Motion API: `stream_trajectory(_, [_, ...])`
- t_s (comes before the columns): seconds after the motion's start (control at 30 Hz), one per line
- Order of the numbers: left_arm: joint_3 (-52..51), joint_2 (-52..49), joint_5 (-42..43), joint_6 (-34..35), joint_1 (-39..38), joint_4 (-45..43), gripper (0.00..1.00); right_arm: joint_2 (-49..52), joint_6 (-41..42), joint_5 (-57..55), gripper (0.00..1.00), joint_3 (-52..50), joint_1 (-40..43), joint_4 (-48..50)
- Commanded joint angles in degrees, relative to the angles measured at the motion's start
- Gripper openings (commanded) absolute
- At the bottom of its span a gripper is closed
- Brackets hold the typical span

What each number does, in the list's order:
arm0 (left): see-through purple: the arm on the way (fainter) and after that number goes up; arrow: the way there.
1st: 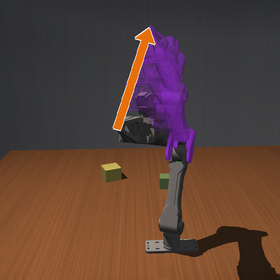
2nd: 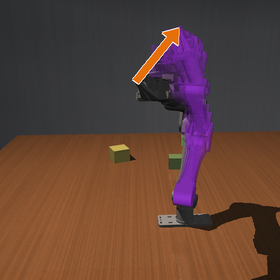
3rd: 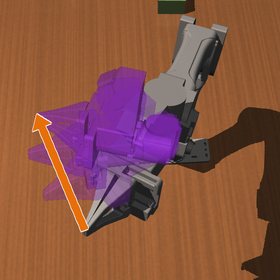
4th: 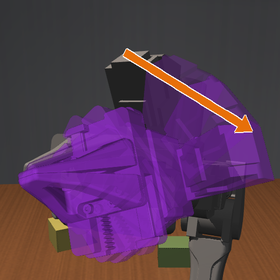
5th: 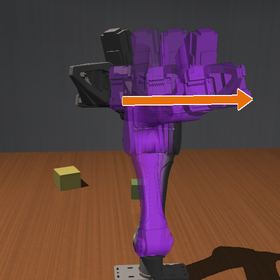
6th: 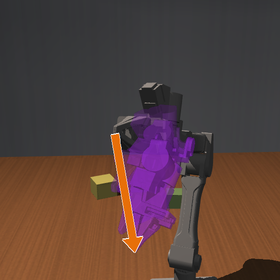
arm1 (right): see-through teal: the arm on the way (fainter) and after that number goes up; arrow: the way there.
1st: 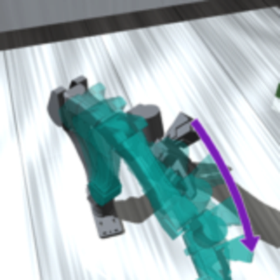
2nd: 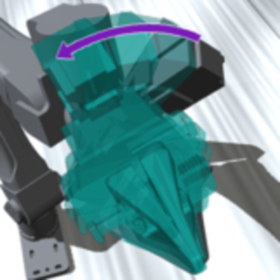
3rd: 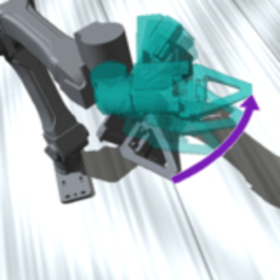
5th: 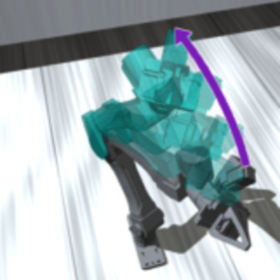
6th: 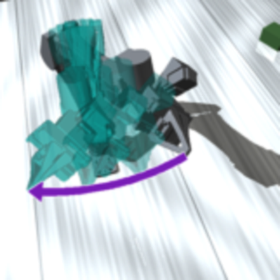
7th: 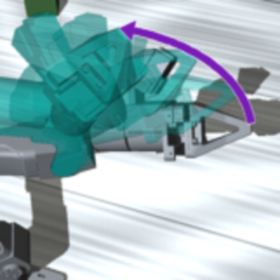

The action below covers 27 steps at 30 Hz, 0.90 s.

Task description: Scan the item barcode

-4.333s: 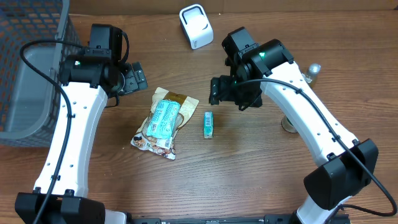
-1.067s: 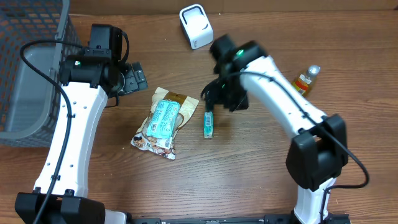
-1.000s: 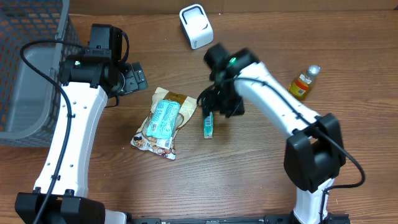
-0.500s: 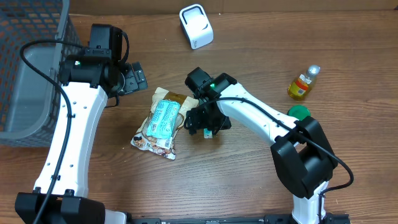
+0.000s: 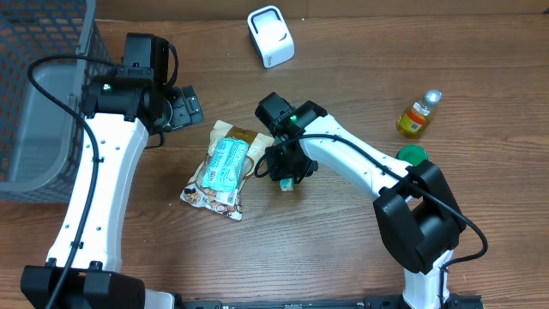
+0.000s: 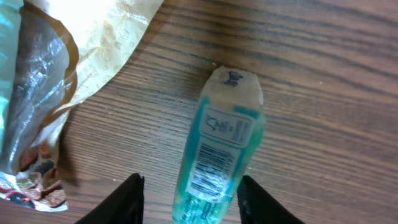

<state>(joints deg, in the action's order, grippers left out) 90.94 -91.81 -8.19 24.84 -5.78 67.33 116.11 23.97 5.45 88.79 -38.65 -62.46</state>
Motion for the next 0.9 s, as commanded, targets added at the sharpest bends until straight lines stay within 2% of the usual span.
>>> stream_trajectory(0.0, [0.9,0.1,0.3,-1.0,0.1,-0.1,1.0,-0.3,0.3,-1.6,0.52,-0.3,0.1,0.3])
stream_trajectory(0.17, [0.9,0.1,0.3,-1.0,0.1,-0.1,1.0,-0.3,0.3,-1.6,0.61,-1.0,0.0,0.6])
stream_trajectory(0.23, [0.9,0.1,0.3,-1.0,0.1,-0.1,1.0,-0.3,0.3,-1.5,0.62,-2.1,0.0,1.5])
stream_trajectory(0.4, [0.9,0.1,0.3,-1.1,0.1,-0.1,1.0,-0.3,0.3,-2.3,0.47,-3.7,0.2,3.5])
stream_trajectory(0.53, [0.9,0.1,0.3,-1.1,0.1,-0.1,1.0,-0.3,0.3,-3.9,0.3,-3.2,1.6,3.4])
stream_trajectory(0.87, [0.9,0.1,0.3,-1.1,0.1,-0.1,1.0,-0.4,0.0,-3.9,0.29,3.0,9.1,-3.8])
